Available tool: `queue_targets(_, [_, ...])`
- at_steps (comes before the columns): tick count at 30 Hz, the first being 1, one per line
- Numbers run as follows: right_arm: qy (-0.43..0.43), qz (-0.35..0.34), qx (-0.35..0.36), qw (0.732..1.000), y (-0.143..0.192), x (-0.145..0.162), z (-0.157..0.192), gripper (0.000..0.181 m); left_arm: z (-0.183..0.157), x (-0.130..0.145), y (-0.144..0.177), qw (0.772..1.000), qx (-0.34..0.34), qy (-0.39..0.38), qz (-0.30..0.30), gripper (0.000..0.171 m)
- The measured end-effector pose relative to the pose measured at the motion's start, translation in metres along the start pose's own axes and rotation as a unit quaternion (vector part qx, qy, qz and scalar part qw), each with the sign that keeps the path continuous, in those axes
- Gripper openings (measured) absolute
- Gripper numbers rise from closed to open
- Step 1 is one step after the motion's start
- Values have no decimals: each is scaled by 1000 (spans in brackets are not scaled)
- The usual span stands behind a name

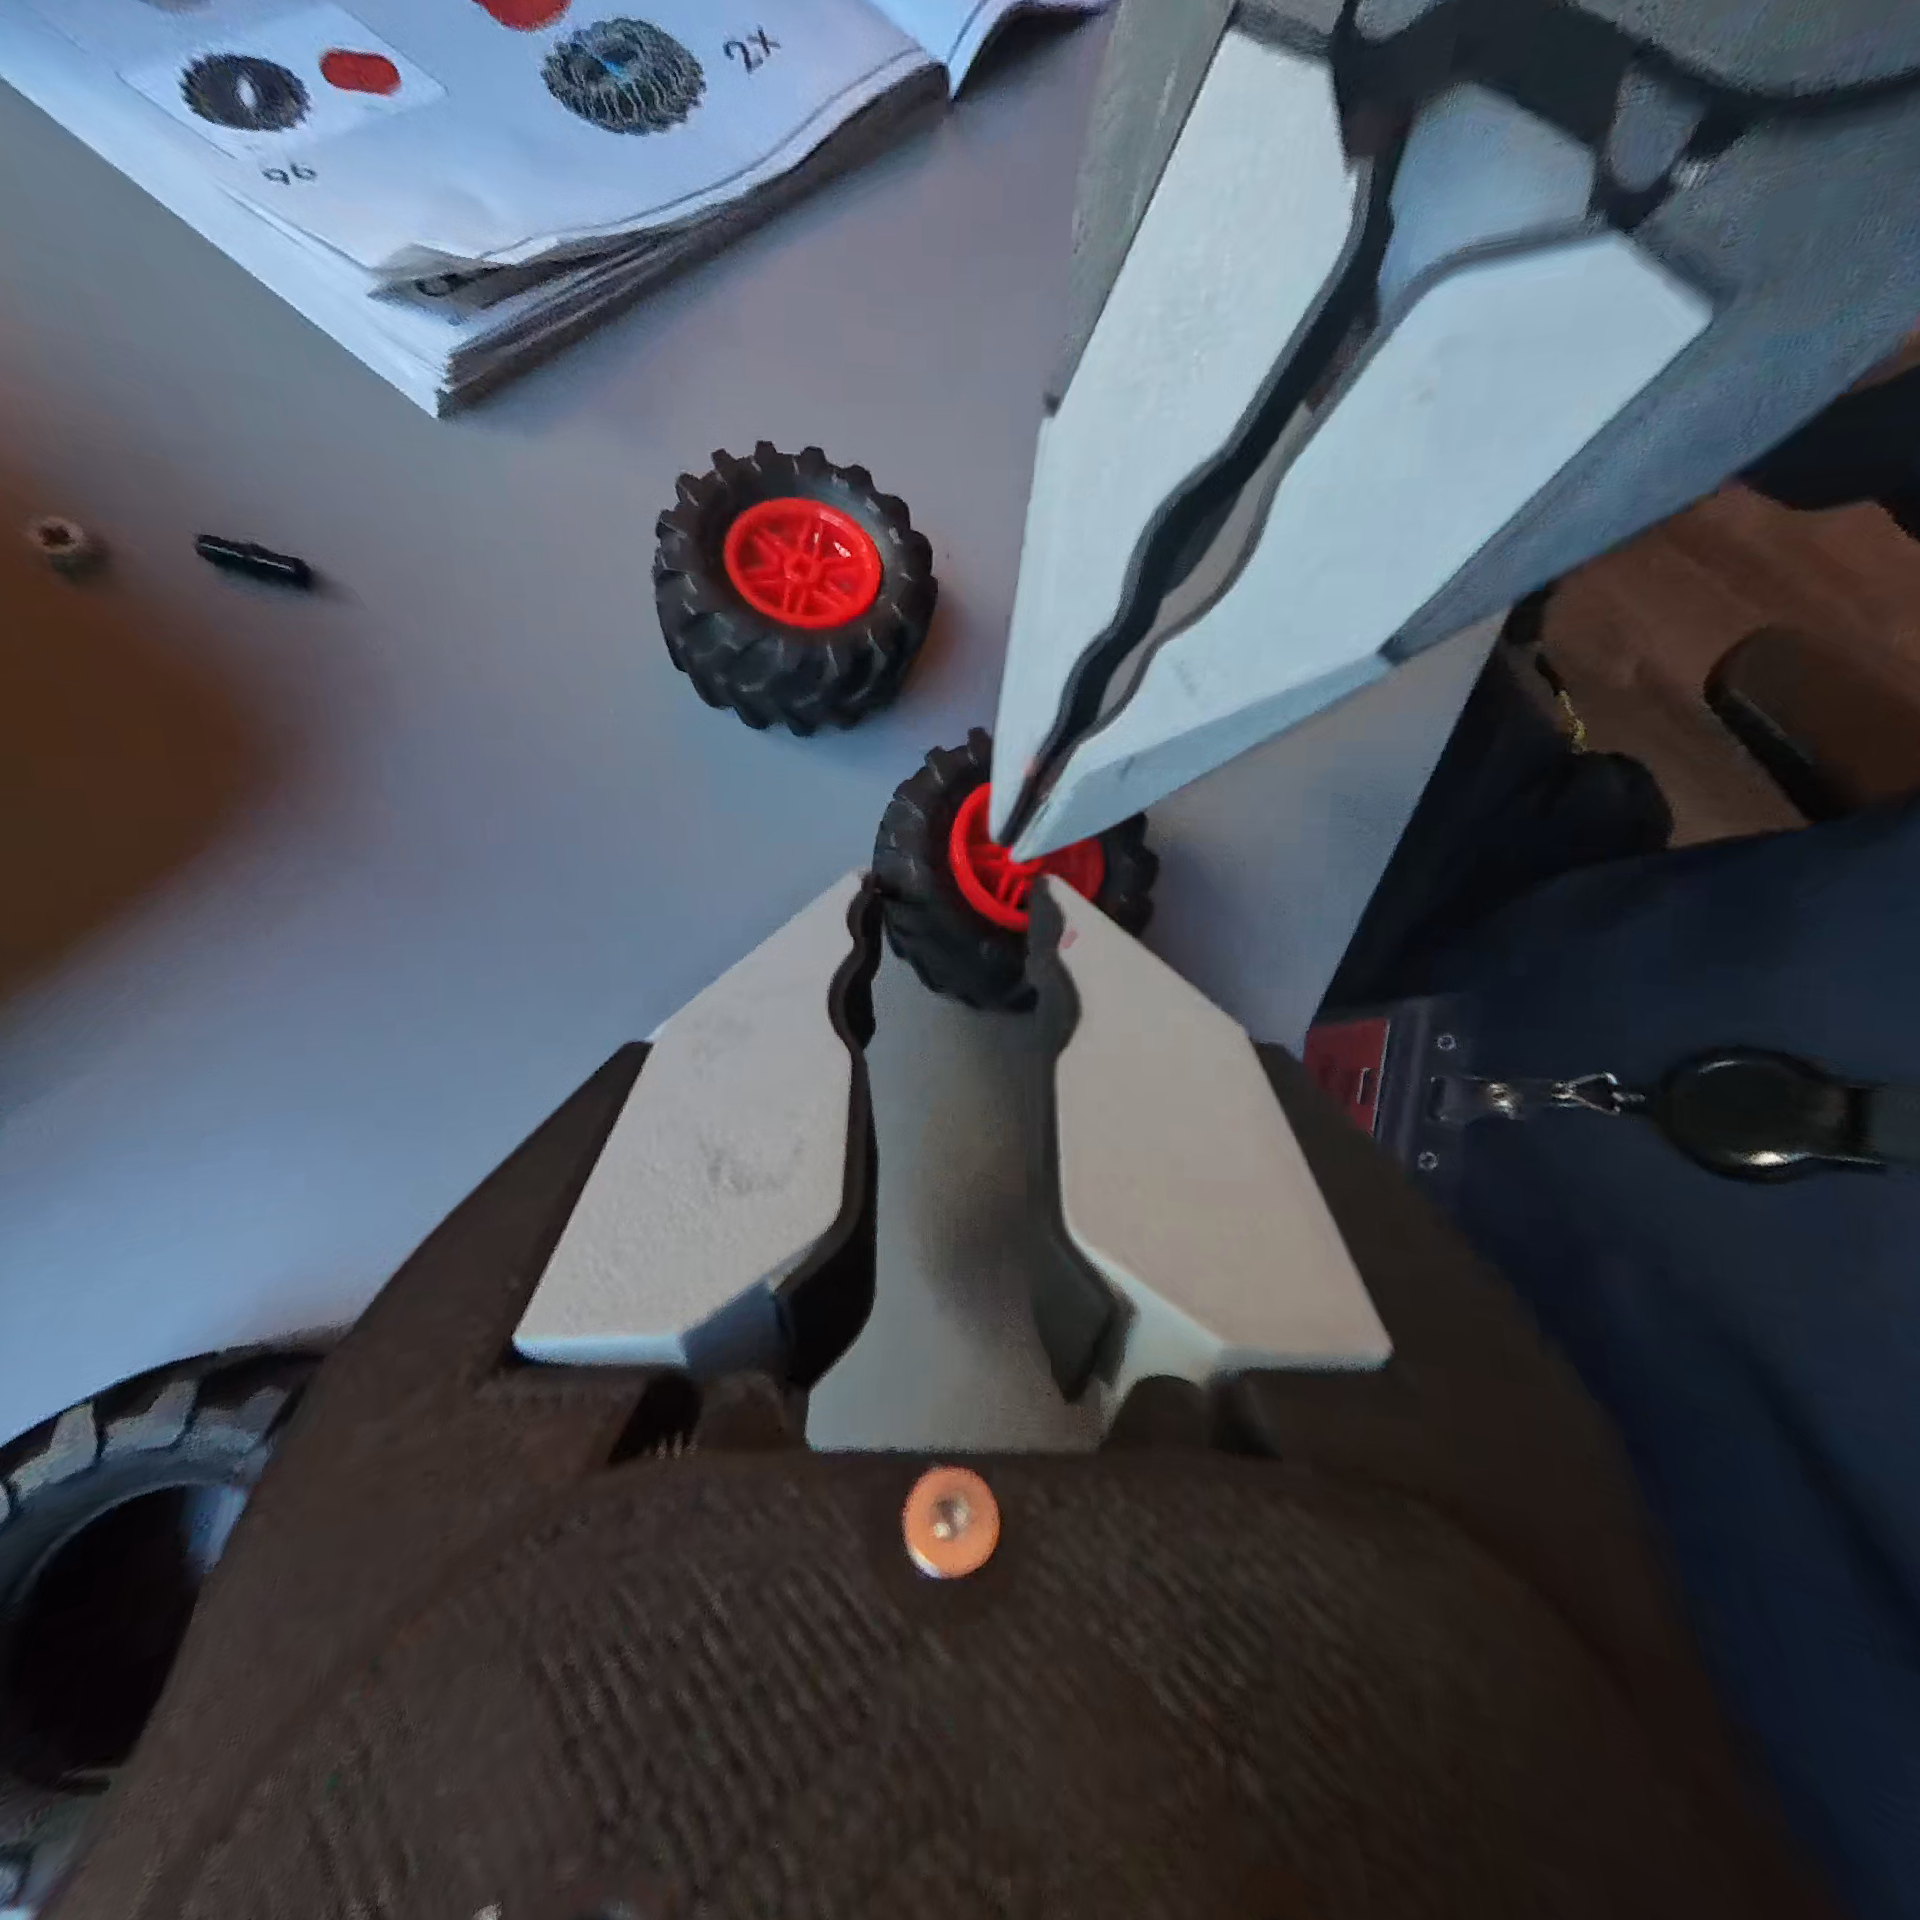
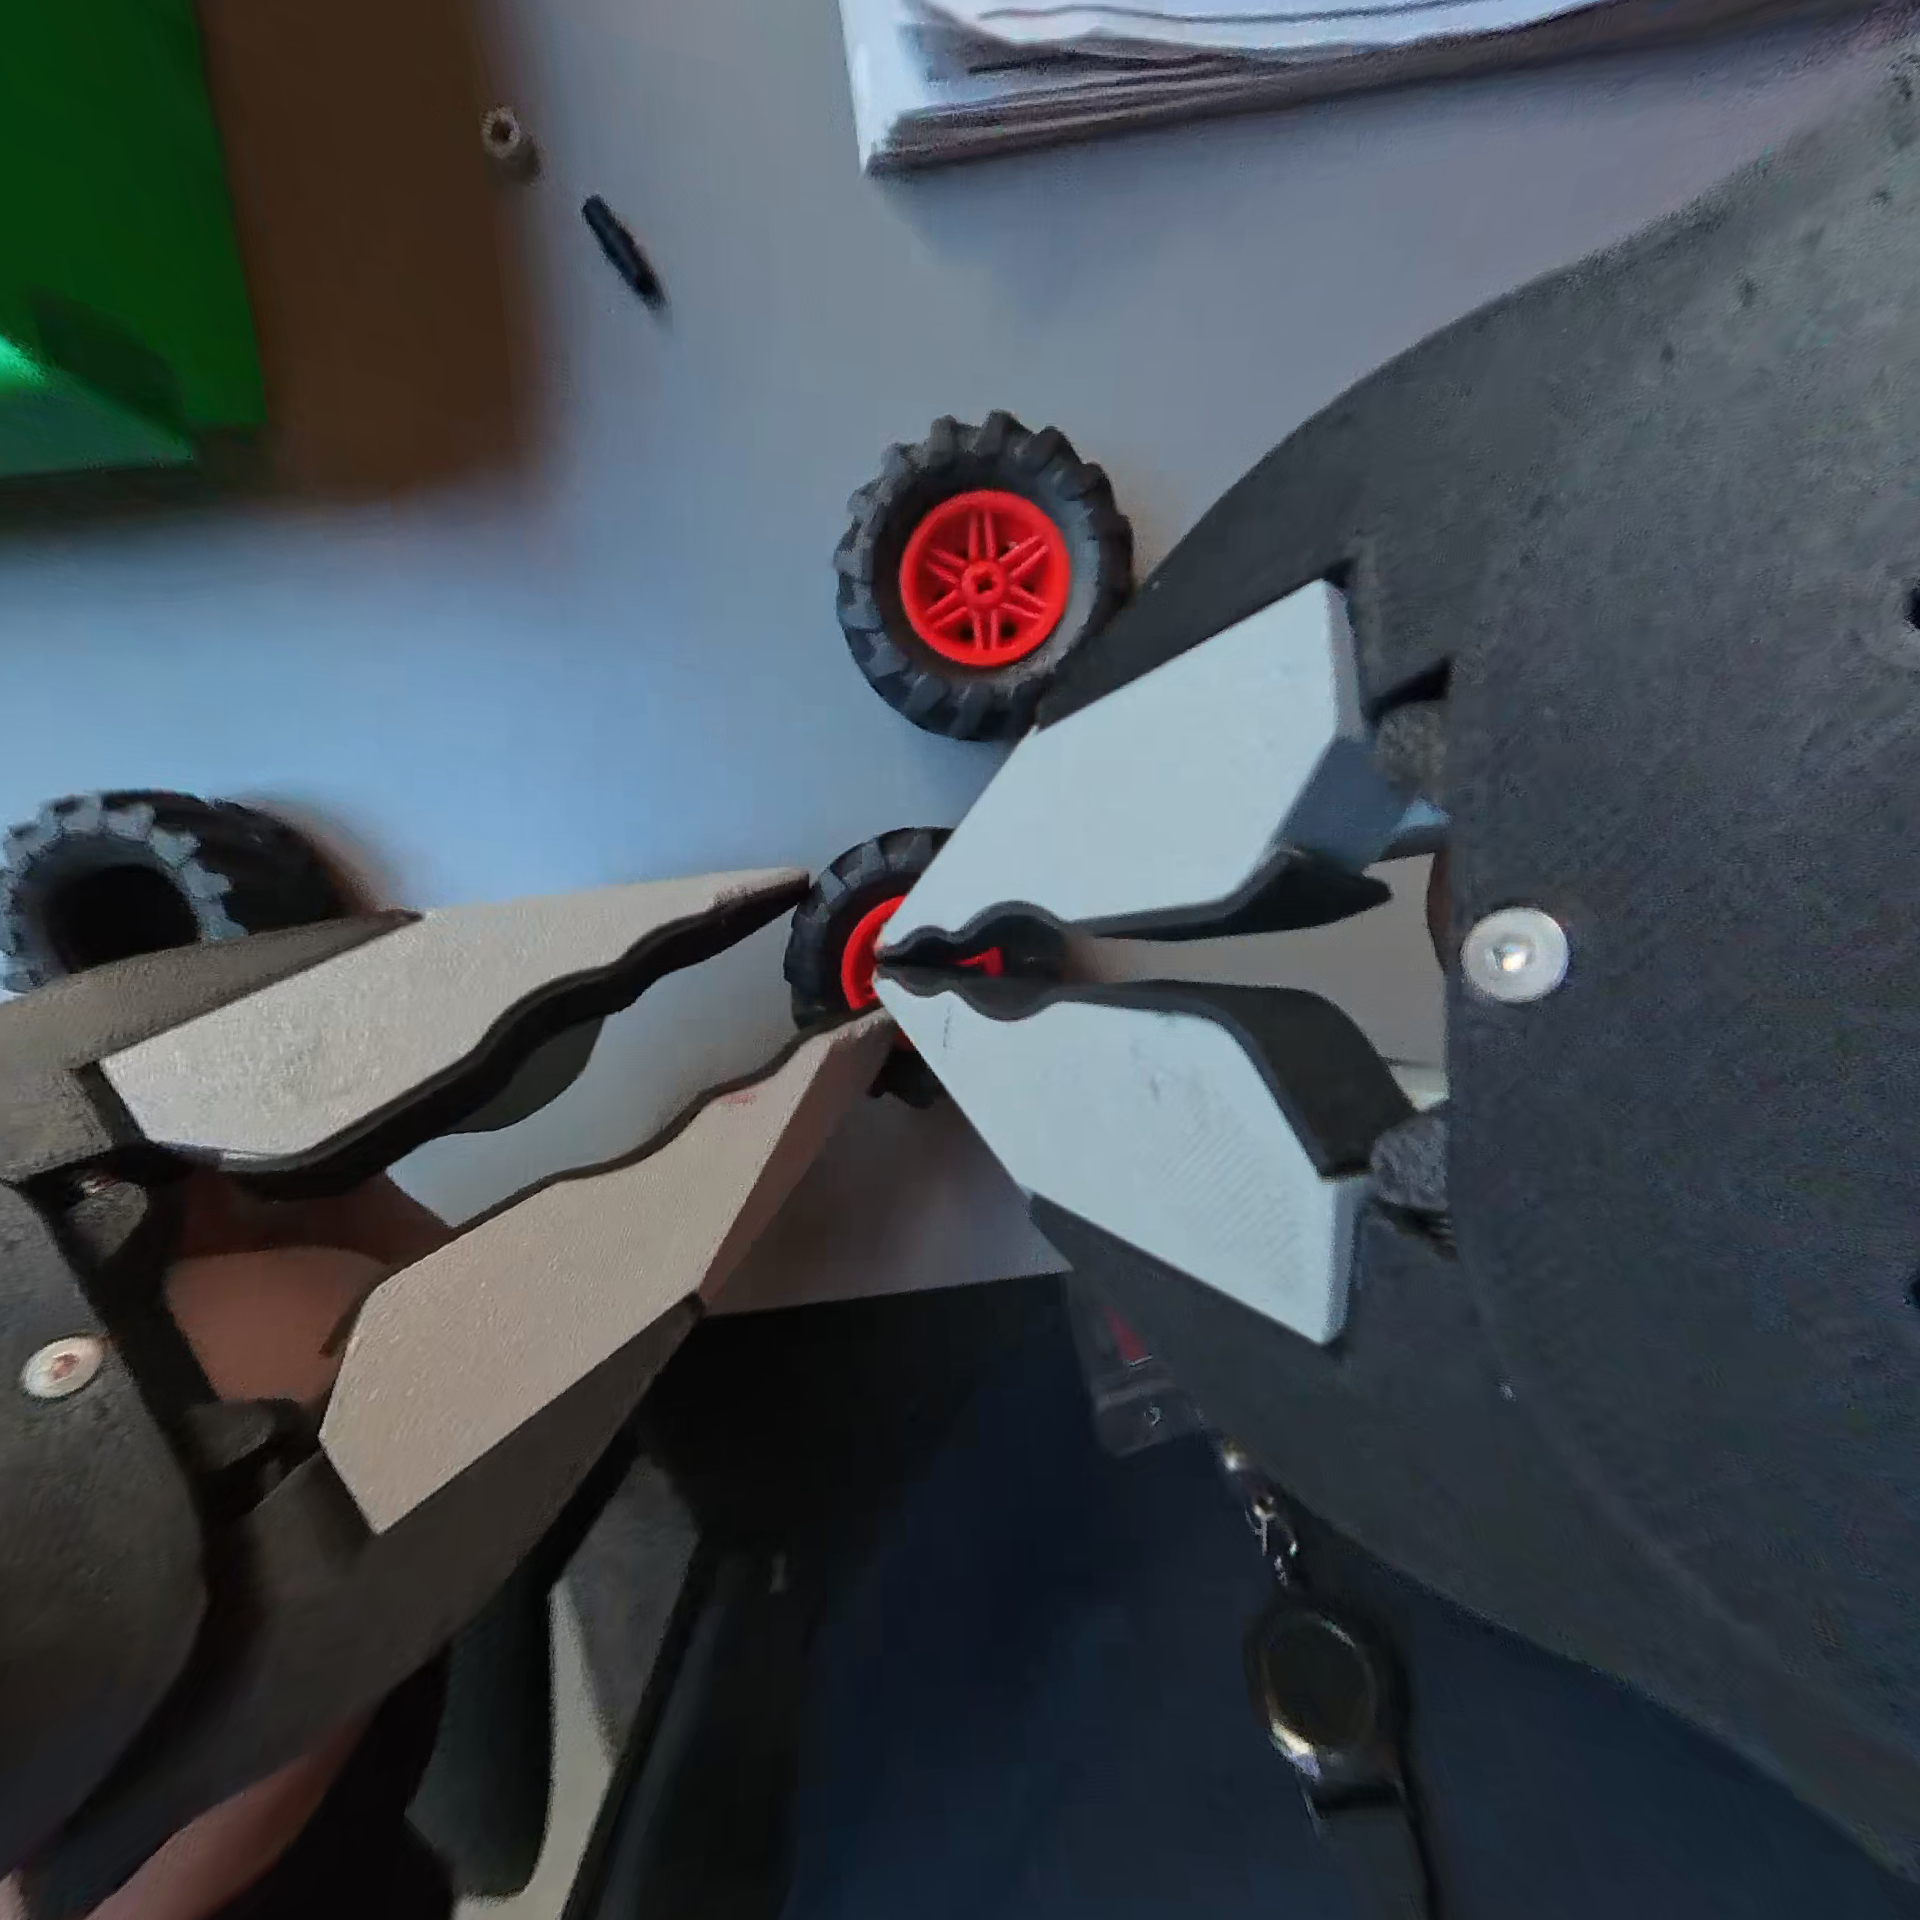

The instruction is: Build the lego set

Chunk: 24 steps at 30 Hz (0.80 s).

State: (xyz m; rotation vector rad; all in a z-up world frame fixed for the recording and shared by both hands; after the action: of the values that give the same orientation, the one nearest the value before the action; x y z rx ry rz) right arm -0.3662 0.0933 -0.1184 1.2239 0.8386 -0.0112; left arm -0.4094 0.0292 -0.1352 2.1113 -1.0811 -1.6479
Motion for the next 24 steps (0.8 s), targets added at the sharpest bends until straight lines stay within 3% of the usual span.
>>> queue_targets(6, [75,92,11,993,-8,-10,-1,0,0,4,-1,1000,-15,-5,-26,22])
queue_targets(11, [81,163,-21,983,-18,-24,-8,0,4,7,2,999,-23,11,-43,19])
queue_targets(13, [72,138,-23,987,-24,-26,-9,0,7,10,6,999,-33,8,-40,18])
queue_targets(15, [32,59,-16,998,-30,-24,-11,0,9,14,10,997,-75,-19,-28,7])
queue_targets(17, [11,-11,-8,1000,-17,-21,-11,0,6,10,13,993,-101,-35,-54,0])
queue_targets(21, [-17,0,-44,999,-2,2,-6,0,-4,1,9,998,-37,-32,-39,0])
queue_targets(24, [-54,-36,-30,997,15,15,-7,0,-7,-1,12,998,-40,-27,-49,0])
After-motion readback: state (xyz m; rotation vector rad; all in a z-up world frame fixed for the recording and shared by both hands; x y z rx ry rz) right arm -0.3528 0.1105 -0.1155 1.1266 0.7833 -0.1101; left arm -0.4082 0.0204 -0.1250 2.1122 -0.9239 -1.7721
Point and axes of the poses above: each gripper's, where its closed fingertips meet, y back along the fingers, x out of its underside, z = x × y across the jaws, the point moved 6 cm from there along y, back along the fingers, and after that the axes turned 5 degrees about x, right-handed, at the moved point
